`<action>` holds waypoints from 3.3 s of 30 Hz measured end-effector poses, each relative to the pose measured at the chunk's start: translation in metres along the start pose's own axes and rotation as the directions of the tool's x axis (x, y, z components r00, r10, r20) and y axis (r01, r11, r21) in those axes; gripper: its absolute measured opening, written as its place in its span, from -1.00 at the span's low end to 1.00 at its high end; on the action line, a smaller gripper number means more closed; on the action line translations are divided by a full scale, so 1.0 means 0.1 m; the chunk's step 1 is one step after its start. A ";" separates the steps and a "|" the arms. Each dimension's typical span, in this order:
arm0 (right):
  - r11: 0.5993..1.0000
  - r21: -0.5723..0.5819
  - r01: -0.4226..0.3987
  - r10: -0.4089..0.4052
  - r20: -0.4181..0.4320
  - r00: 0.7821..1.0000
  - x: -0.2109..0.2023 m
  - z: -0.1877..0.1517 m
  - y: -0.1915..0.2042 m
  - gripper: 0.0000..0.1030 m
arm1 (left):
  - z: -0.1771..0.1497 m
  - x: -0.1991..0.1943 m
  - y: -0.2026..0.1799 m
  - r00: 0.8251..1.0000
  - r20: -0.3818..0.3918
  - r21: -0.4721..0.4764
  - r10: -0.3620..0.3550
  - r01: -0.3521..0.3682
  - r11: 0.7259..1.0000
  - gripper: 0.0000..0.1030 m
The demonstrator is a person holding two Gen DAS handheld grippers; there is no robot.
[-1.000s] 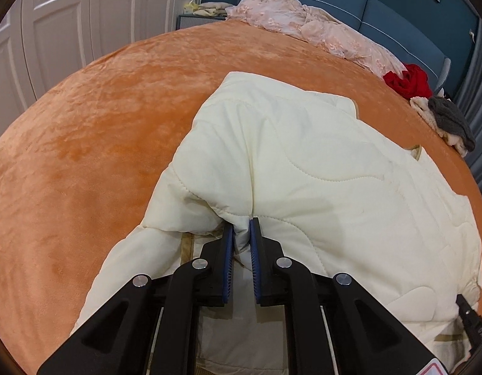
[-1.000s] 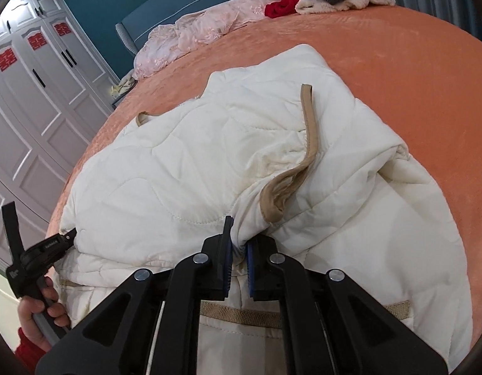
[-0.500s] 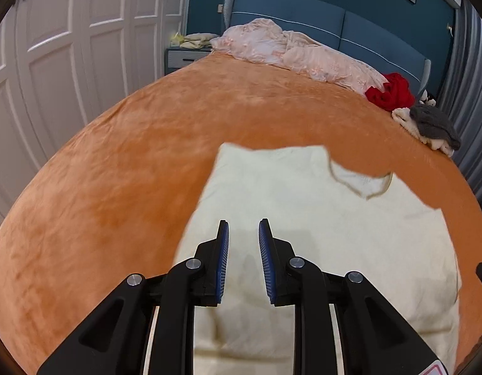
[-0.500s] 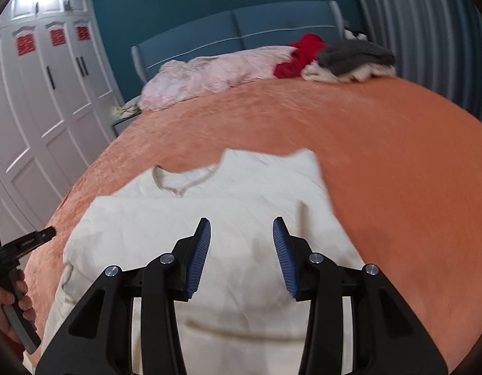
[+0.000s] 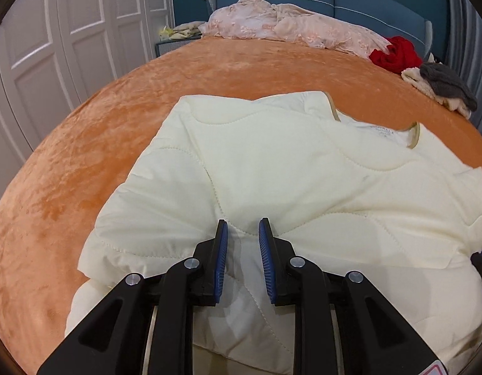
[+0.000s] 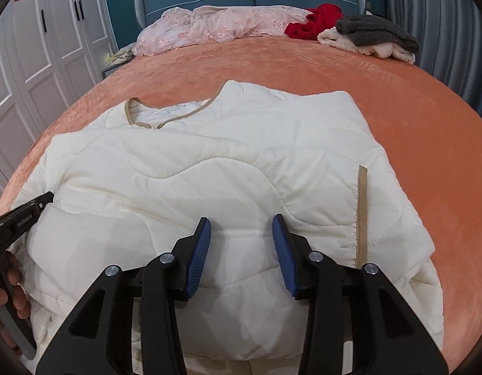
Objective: Fold large clothes
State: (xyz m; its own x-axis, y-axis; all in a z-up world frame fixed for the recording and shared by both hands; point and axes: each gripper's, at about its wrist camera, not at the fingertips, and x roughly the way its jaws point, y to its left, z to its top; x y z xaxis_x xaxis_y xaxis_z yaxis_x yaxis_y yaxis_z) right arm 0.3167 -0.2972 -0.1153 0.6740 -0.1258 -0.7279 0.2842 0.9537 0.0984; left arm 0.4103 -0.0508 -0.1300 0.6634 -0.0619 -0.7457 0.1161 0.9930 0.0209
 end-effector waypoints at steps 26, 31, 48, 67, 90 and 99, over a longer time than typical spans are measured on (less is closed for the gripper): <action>0.999 -0.020 0.037 -0.036 0.030 0.999 0.06 -0.04 0.05 -0.20 | -0.09 0.05 -0.08 0.998 0.044 0.020 0.035 -0.036 0.999 -0.57; 1.000 -0.012 0.014 -0.014 0.006 1.000 -0.07 0.07 0.06 0.13 | 0.03 -0.06 0.07 0.998 -0.003 -0.034 -0.063 0.063 0.997 -0.36; 0.904 0.135 -0.406 0.411 -0.011 0.911 1.14 1.65 1.24 0.29 | 1.32 0.65 0.57 0.988 -0.043 -0.190 -0.145 0.135 0.973 -0.07; 0.936 0.050 -0.348 0.352 -0.131 0.927 1.78 1.32 1.62 -0.97 | 1.00 1.03 0.45 0.997 0.025 -0.152 -0.079 0.082 0.985 -0.01; 0.970 0.220 -0.105 0.097 0.051 0.994 0.82 1.43 0.09 -0.69 | 1.15 0.80 0.14 1.000 0.007 -0.008 0.024 -0.024 1.000 0.20; 0.915 0.386 -0.119 0.115 0.033 0.993 0.71 1.28 -1.17 -0.48 | 1.45 0.38 -1.28 0.912 -0.097 0.060 -0.399 0.405 0.912 0.52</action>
State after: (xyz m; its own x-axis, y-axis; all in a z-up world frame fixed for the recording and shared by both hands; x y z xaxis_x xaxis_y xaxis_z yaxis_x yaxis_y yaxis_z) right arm 0.4185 -0.4523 -0.0917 0.7244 -0.0245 -0.6890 0.4433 0.7819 0.4383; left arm 0.5278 -0.1949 -0.0648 0.4873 -0.4427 -0.7527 0.4191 0.8748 -0.2432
